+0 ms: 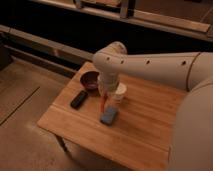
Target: Place the pepper on the white sponge
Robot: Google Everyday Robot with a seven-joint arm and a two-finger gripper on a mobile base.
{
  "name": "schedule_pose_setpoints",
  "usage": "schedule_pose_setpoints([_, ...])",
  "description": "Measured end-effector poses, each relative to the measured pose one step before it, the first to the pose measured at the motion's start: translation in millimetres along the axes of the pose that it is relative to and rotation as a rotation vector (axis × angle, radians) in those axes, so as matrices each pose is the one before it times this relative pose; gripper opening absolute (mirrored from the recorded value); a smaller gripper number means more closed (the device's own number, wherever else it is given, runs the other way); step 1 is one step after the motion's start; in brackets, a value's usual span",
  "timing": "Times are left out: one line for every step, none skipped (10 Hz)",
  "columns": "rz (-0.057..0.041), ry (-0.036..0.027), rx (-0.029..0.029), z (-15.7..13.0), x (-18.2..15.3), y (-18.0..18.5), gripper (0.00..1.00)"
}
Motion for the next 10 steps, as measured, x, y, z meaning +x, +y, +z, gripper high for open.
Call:
schedule_pose_setpoints([-0.00014,-0.00038,0.0002,0.06,-0.13,-0.08,0.0])
schedule_pose_setpoints([0.00016,0.00047,-0.00012,0.01,0.15,0.07,0.0])
schedule_pose_setpoints([0.00006,-0.00001,0.00002,-0.02,-0.02,-0.05,0.0])
schedule_pose_setpoints([0.00144,0.00351,0.00125,1.43,0.4,-0.63,0.0])
schedule_pose_setpoints([0.00446,0.00976,0.00006,2.63,1.93,-1.04,0.0])
schedule_pose_setpoints([0.01561,0.05369,0.01963,20.39,12.41,-9.29,0.0])
schedule_pose_setpoints([0.01764,0.07167,0.03522,28.73,17.2,-15.08,0.0])
schedule_pose_setpoints([0.01061,0.03471,0.01598,14.86,6.45,-4.83,0.0])
schedule_pose_setpoints([-0.00492,0.00453,0.0023,1.8,2.4,2.13,0.0])
schedule_pose_setpoints([0.00097,0.00857,0.00195,3.72,1.81,-0.09,0.0])
